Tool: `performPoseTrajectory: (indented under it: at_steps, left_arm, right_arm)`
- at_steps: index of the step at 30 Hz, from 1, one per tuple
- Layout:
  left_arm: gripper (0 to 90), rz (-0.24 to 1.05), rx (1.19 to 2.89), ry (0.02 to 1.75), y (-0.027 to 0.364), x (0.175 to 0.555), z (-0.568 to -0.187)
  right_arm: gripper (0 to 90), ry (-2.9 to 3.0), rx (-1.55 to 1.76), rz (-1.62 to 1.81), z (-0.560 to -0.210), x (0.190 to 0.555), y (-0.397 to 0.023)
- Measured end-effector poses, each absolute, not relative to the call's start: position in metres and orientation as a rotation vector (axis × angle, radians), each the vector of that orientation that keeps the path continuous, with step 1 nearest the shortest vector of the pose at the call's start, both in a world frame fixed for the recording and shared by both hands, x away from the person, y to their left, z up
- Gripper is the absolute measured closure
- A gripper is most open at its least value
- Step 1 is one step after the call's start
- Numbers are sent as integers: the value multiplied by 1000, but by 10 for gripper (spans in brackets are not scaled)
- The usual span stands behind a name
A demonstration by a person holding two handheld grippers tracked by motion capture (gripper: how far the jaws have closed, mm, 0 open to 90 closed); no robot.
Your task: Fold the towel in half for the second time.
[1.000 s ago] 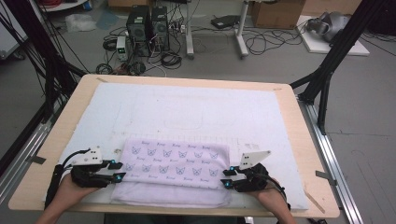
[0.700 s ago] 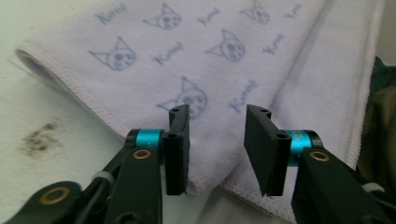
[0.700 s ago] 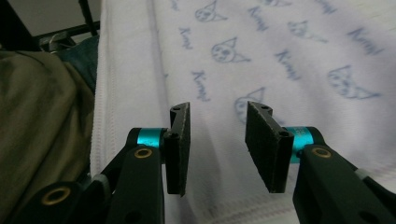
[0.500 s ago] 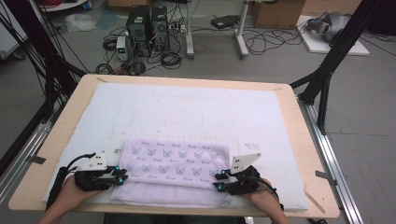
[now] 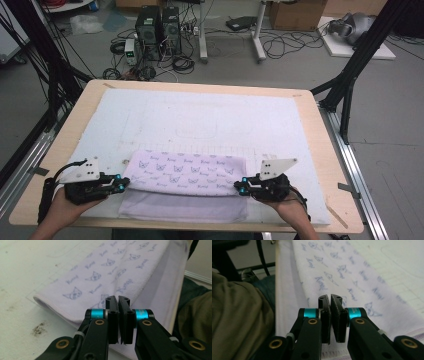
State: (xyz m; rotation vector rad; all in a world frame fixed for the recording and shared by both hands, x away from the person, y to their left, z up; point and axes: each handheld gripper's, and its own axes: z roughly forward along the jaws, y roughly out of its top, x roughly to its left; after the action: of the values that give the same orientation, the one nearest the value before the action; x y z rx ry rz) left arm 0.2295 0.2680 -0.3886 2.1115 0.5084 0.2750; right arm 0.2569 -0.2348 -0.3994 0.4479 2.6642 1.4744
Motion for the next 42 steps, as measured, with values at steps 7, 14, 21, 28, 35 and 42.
performPoseTrajectory:
  at_steps: [7,14,21,28,35,42]
  left_arm:
    - [722,169,2166,460,267,200,-409]
    - [609,215,2118,510,266,226,-406]
    - [562,272,2079,567,254,261,-411]
    - [546,334,2060,683,252,297,-422]
    - [504,324,2080,795,252,324,-435]
    - [453,353,2143,822,249,324,-444]
  right_arm:
    - [800,2813,366,1491,-409,230,-237]
    - [662,2723,485,1478,-411,255,-241]
    - [568,2626,625,1436,-412,290,-241]
    - [523,2571,725,1379,-421,317,-243]
    - [452,2548,777,1368,-432,332,-246]
    - [421,2586,812,1302,-440,335,-243]
